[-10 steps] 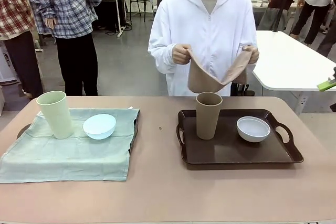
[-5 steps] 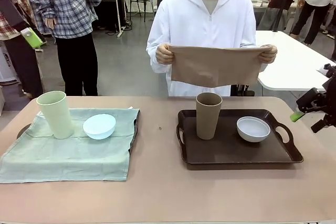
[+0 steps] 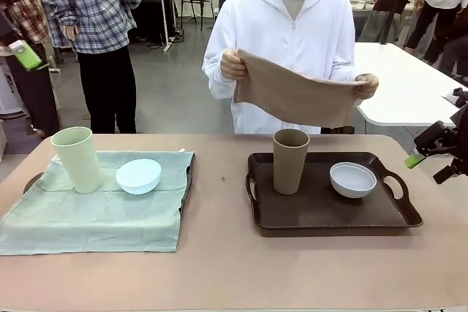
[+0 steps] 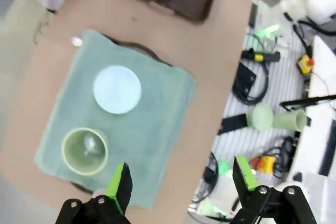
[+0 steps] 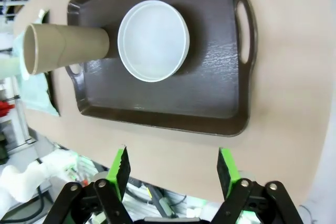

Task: Set up a tray with a mat and arrange the tableware.
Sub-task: Pick up the Picnic Bowl and Reusable plastic cup from the Handle tray in front of the human's position and hold them in the air.

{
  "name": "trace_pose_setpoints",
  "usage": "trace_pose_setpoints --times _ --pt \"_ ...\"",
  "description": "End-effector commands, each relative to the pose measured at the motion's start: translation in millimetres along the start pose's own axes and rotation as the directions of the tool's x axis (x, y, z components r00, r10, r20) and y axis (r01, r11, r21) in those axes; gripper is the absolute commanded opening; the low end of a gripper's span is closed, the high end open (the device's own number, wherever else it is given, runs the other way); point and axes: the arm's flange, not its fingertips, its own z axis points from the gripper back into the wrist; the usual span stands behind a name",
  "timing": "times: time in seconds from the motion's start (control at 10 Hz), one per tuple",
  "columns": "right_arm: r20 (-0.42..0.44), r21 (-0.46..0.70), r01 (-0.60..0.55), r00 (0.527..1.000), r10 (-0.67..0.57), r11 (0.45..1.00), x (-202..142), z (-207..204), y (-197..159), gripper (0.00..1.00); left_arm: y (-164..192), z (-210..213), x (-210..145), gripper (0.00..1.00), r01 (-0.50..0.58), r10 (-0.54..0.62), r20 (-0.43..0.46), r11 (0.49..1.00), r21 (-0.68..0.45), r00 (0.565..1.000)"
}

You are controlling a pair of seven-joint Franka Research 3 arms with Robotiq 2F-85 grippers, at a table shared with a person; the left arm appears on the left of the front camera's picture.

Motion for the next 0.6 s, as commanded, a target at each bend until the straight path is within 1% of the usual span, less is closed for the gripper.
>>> trace_pose_setpoints --times 0.0,0.1,0.2,0.3,0.4,0.5 --pt "0.003 -0.063 0.007 1.0 -0.007 0.998 16 -20 24 0.86 -3 -14 50 1.0 0.055 -0.075 0.129 0.987 0.152 0.989" --pt "-0.005 -0.074 0.027 1.0 -0.027 0.997 30 -33 36 0.86 -1 -27 81 1.0 0.104 -0.131 0.14 0.977 0.187 0.981" --pt "-0.009 -0.079 0.033 0.999 -0.034 0.996 42 -45 49 0.86 -1 -51 111 1.0 0.173 -0.208 0.134 0.956 0.236 0.969" --pt "-0.007 -0.087 0.041 0.999 -0.042 0.995 52 -54 58 0.86 -3 -75 131 1.0 0.244 -0.284 0.122 0.932 0.269 0.951" --pt "0.007 -0.104 0.056 0.998 -0.056 0.993 60 -61 61 0.86 -2 -104 148 1.0 0.268 -0.318 0.111 0.907 0.324 0.942" --pt "0.029 -0.121 0.064 0.998 -0.061 0.991 65 -67 62 0.86 -3 -130 162 1.0 0.253 -0.331 0.13 0.876 0.411 0.935"
